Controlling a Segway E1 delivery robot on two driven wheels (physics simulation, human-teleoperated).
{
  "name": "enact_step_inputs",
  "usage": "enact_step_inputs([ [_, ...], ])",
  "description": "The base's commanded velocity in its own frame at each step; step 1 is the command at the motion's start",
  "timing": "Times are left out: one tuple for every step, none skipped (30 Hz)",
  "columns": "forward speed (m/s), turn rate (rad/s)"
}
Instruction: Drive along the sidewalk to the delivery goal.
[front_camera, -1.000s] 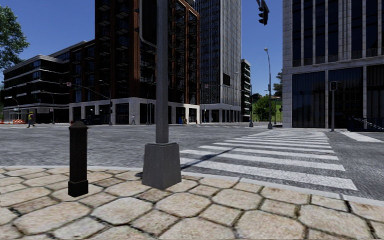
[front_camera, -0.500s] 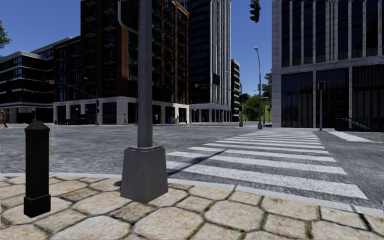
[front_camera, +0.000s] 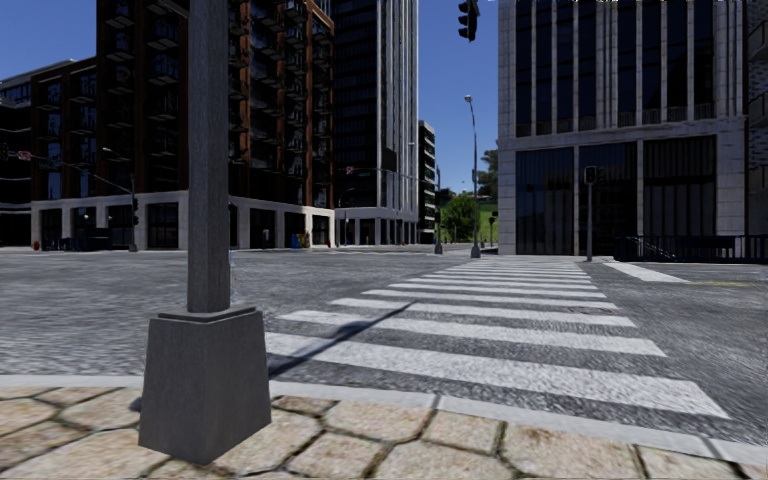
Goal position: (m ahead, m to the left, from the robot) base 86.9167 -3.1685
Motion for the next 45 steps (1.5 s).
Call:
enact_step_inputs([
  [1.04,-0.36],
  [1.04,-0.36],
  [1.04,-0.36],
  [1.04,-0.36],
  [1.05,-0.36],
  [1.05,-0.36],
  [1.06,-0.36],
  [1.07,-0.36],
  [1.08,-0.36],
  [1.09,-0.36],
  [1.09,-0.36],
  [1.09,-0.36],
  [1.09,-0.36],
  [1.09,-0.36],
  [1.09,-0.36],
  [1.09,-0.36],
  [1.09,-0.36],
  [1.09,-0.36],
  [1.09,-0.36],
  [1.09,-0.36],
  [1.09,-0.36],
  [1.13,-0.36],
  [1.16,-0.36],
  [1.20,-0.36],
  [1.20,-0.36],
  [1.23,-0.36],
  [1.24,-0.36],
  [1.24,-0.36],
  [1.24,-0.36],
  [1.24,-0.36],
  [1.24,-0.36],
  [1.24,-0.36],
  [1.25,-0.36],
  [1.25,-0.36],
  [1.25,-0.31],
  [1.27,-0.16],
  [1.32,-0.05],
  [1.40,0.00],
  [1.44,0.00],
  [1.44,0.00],
  [1.44,0.00],
  [1.45,0.00],
  [1.45,0.00],
  [1.45,0.00],
  [1.45,0.00],
])
